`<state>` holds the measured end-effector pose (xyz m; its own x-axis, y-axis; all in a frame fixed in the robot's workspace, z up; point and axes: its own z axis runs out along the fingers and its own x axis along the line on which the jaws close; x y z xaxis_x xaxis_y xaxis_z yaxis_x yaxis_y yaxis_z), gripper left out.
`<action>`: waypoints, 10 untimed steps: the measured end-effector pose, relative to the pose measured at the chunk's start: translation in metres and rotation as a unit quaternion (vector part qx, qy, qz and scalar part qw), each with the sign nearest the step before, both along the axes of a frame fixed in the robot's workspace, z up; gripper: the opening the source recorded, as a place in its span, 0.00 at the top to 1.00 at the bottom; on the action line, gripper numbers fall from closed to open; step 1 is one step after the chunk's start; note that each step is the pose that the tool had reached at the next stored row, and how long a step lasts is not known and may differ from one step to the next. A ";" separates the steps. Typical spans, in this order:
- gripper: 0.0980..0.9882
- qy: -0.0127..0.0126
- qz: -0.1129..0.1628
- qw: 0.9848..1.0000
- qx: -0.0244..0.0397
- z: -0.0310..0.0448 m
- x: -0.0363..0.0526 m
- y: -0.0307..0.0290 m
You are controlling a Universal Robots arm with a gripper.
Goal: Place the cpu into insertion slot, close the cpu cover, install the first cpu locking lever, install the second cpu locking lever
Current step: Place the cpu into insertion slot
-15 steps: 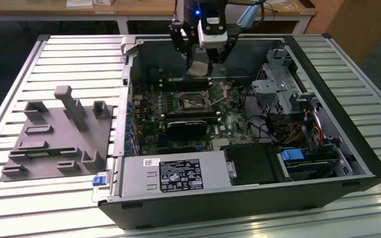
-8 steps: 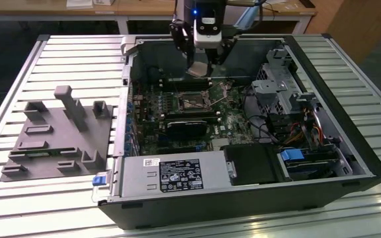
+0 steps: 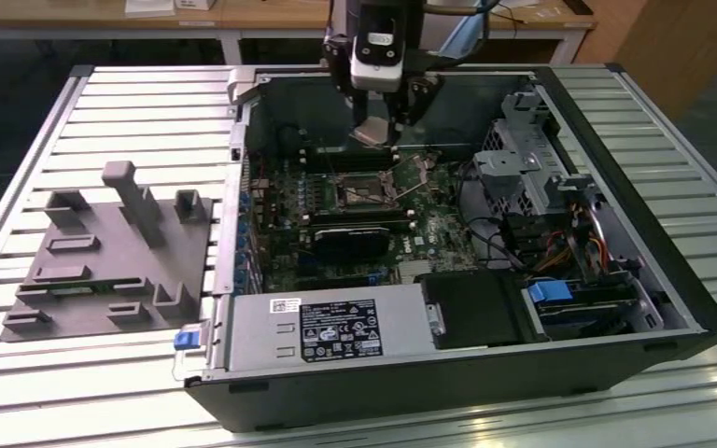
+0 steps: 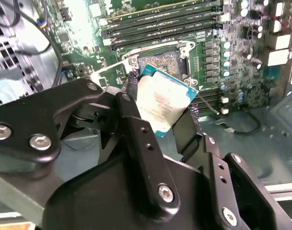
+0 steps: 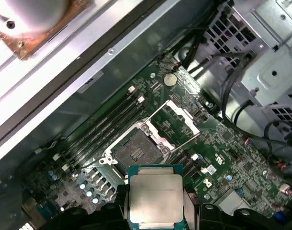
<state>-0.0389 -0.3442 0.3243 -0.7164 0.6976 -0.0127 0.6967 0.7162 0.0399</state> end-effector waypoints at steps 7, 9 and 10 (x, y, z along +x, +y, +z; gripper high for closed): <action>0.50 0.000 -0.064 0.998 0.000 -0.0007 0.0000 0.0000; 0.50 0.000 -0.082 0.997 0.000 -0.0009 0.0000 0.0000; 0.50 0.000 -0.090 0.996 0.000 -0.0010 0.0000 0.0000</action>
